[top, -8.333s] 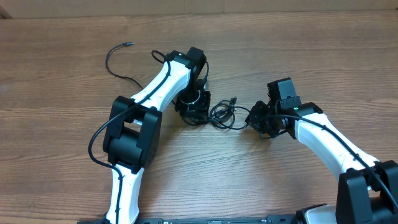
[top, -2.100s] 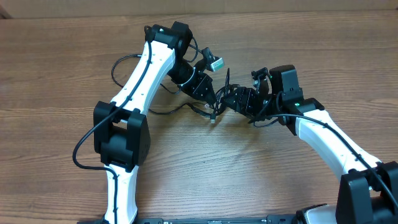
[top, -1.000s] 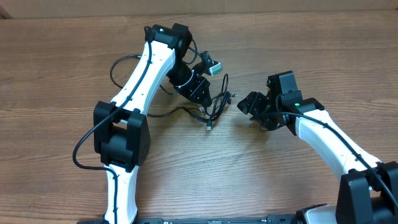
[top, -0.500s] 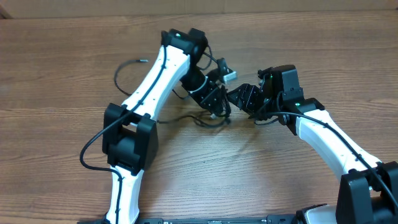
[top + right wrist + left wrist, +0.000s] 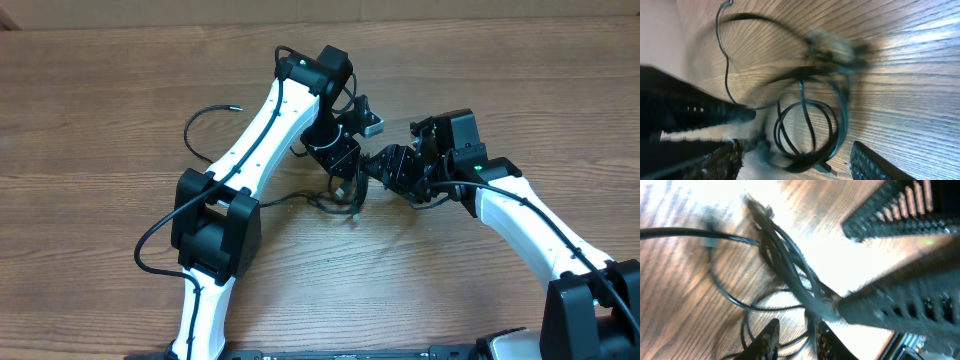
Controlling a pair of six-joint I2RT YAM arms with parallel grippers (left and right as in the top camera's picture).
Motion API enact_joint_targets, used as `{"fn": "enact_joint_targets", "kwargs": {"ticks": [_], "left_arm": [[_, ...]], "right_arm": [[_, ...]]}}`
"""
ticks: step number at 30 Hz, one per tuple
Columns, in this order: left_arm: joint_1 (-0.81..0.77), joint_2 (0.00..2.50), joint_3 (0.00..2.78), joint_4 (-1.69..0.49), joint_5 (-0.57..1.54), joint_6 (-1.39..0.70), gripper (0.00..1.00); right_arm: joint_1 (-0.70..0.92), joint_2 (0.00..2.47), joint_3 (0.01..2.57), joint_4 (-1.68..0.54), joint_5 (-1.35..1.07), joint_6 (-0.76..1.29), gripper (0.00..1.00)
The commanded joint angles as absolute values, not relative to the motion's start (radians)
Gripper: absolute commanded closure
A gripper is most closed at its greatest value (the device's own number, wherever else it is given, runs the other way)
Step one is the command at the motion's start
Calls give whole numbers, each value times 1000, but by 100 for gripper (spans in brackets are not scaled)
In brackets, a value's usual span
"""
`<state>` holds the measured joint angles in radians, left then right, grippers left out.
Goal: Untangle cables
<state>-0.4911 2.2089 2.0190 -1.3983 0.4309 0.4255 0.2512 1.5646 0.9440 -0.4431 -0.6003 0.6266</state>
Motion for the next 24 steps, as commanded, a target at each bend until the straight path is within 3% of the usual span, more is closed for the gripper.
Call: {"fn": "enact_joint_targets", "kwargs": {"ticks": [1,7,13,17,24], "left_arm": [[-496,2201,2039,-1385,395,372,75],[-496,2201,2039,-1358,401,358,68],[-496,2201,2039,-1333,400,316,66],[-496,2201,2039,-1298,387,246,64],[-491,2201,2039,-1233,384,71,60]], "right_arm": [[263,1568,966,-451,-630,593,33],[263,1568,966,-476,-591,594,32],[235,1568,966,-612,-363,601,29],[159,1568,966,-591,-457,521,25],[159,1568,966,-583,-561,488,28]]}}
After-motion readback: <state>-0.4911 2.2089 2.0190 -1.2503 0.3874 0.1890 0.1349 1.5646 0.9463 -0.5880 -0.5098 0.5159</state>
